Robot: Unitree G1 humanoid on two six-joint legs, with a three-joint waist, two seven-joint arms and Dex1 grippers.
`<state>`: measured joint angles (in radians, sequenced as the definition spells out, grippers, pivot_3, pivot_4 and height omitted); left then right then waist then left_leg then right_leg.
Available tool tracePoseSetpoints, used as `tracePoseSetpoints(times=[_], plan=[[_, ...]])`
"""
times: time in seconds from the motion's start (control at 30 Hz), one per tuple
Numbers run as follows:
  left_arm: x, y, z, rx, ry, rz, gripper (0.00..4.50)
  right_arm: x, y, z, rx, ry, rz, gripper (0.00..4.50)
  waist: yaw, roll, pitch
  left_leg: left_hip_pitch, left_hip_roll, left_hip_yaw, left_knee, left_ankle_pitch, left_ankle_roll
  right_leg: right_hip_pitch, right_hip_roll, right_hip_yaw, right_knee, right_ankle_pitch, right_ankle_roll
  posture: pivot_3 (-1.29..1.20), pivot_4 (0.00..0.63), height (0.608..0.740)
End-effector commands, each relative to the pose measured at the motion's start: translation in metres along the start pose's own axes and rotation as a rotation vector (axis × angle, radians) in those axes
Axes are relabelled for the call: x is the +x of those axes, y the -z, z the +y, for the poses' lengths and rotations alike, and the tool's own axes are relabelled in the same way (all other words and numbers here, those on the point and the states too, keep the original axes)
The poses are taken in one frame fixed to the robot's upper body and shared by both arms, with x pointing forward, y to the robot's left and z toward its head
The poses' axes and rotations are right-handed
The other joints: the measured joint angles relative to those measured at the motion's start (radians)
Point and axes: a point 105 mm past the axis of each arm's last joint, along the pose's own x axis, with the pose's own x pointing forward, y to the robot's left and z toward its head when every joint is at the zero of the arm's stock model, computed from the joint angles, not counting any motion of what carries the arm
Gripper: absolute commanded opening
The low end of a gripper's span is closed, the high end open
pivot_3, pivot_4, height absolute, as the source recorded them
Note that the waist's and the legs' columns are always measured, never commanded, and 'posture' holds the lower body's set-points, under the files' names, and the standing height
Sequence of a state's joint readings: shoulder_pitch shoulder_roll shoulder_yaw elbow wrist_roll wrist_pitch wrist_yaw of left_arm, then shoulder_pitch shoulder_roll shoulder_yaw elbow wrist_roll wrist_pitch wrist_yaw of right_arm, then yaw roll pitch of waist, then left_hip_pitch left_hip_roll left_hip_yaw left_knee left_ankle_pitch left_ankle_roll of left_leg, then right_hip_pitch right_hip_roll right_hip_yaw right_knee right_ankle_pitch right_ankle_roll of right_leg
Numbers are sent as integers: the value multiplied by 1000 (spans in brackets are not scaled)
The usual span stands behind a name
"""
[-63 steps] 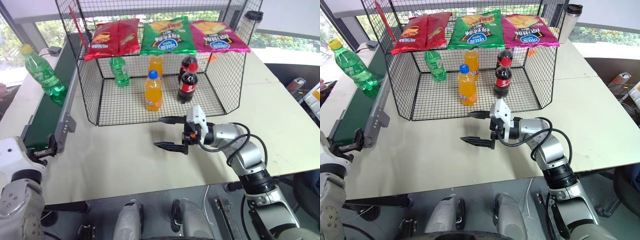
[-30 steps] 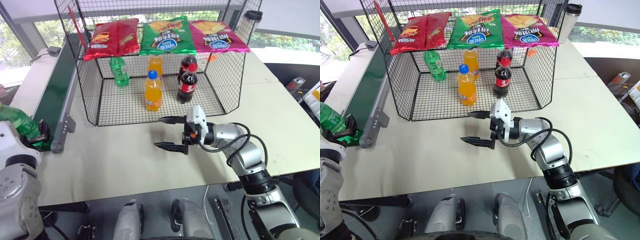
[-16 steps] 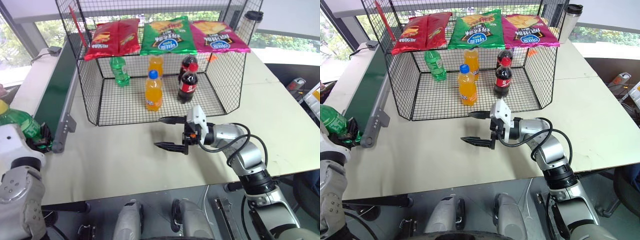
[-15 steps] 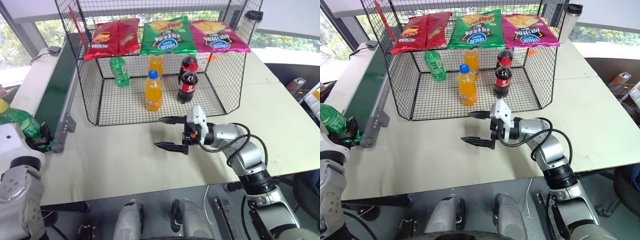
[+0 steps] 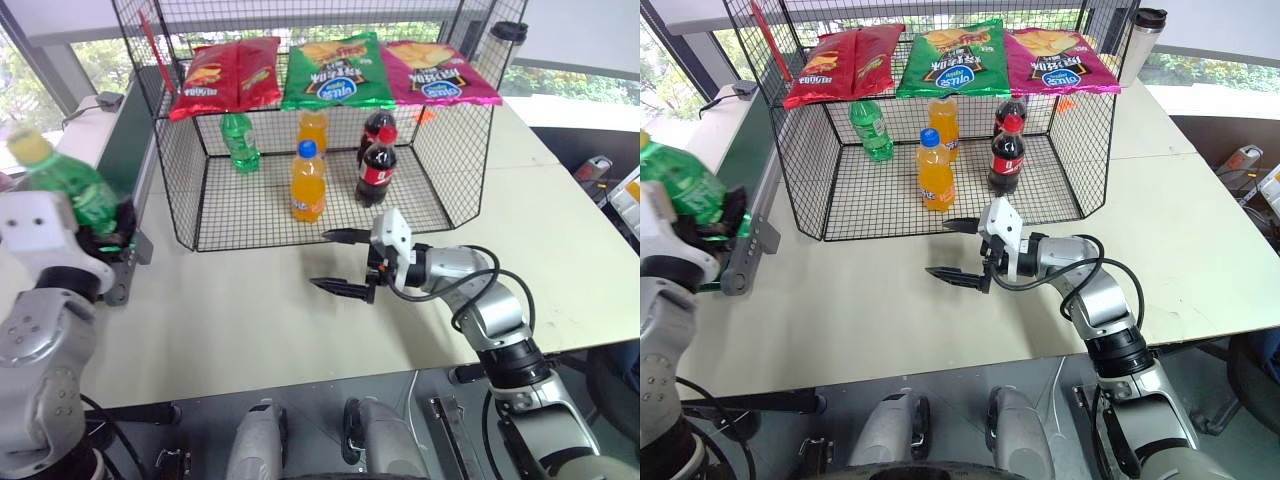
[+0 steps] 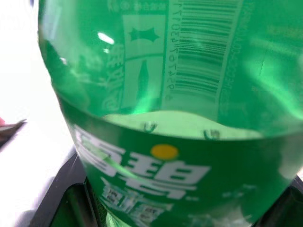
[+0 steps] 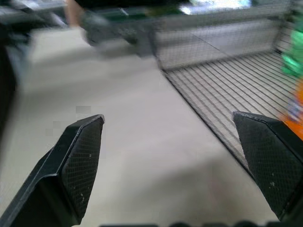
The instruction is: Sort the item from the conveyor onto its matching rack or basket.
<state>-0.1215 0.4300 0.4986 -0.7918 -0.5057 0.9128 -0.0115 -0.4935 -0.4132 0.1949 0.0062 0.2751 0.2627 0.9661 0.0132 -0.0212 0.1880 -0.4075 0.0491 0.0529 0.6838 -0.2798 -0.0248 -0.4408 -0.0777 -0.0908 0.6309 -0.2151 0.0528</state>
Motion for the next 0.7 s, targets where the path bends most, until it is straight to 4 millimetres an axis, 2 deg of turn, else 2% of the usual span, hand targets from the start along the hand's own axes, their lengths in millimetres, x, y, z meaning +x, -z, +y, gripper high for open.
tracePoseSetpoints(times=[0.03, 0.17, 0.3, 0.43, 0.7], plan=[[5, -19, -20, 28, 62, -93, 2763, 2, -4, -9, -49, 52, 3, 4500, -1, 0, 0, 0, 0, 0, 0, 0, 0, 0, 0, 0, 0, 0, 0, 0, 150, 740], [15, -13, -42, -13, 130, -89, 2763, 2, 4, -12, -62, 77, 27, 4500, -3, 0, 0, 0, 0, 0, 0, 0, 0, 0, 0, 0, 0, 0, 0, 0, 150, 740], [33, 4, -68, -32, 174, -55, 2763, 2, 6, -15, -56, 97, 37, 4500, 1, 0, 0, 0, 0, 0, 0, 0, 0, 0, 0, 0, 0, 0, 0, 0, 150, 740], [52, 18, -82, -29, 155, -26, 2763, 2, 3, -16, -52, 103, 28, 4500, 0, 0, 0, 0, 0, 0, 0, 0, 0, 0, 1, 0, 0, 0, 0, 0, 150, 740], [92, 30, -100, -24, 124, -21, 2763, 1, 0, -18, -47, 115, 27, 4500, -1, 0, 0, 0, 0, 0, 0, 0, 0, 0, 1, 0, 0, 0, 1, 0, 150, 740]])
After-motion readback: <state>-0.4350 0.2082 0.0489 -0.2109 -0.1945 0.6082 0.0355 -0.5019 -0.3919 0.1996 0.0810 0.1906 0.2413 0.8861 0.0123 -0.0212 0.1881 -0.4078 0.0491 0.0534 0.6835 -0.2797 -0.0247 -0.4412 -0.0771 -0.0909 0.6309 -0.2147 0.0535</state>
